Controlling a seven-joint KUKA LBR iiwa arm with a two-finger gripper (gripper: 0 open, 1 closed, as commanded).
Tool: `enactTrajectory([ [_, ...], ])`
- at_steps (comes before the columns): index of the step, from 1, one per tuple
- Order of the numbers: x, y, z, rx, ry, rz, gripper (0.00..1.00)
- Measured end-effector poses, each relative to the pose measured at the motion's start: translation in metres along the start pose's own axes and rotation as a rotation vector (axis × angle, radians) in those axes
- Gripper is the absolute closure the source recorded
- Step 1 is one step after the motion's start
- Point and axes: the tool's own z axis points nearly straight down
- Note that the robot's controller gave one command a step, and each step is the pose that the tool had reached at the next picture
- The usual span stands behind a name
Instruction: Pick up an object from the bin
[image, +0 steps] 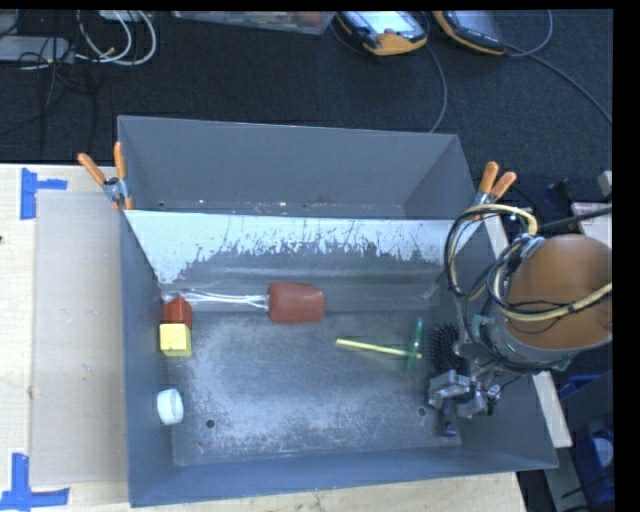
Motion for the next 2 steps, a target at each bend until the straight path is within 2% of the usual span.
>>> enactTrajectory([
  [1, 0.0002, 0.0001, -0.0054, 0.0, 0.0, 0.002, 1.0],
  [2, -0.0003, 0.0022, -0.0153, -0.009, -0.001, 0.003, 1.0],
])
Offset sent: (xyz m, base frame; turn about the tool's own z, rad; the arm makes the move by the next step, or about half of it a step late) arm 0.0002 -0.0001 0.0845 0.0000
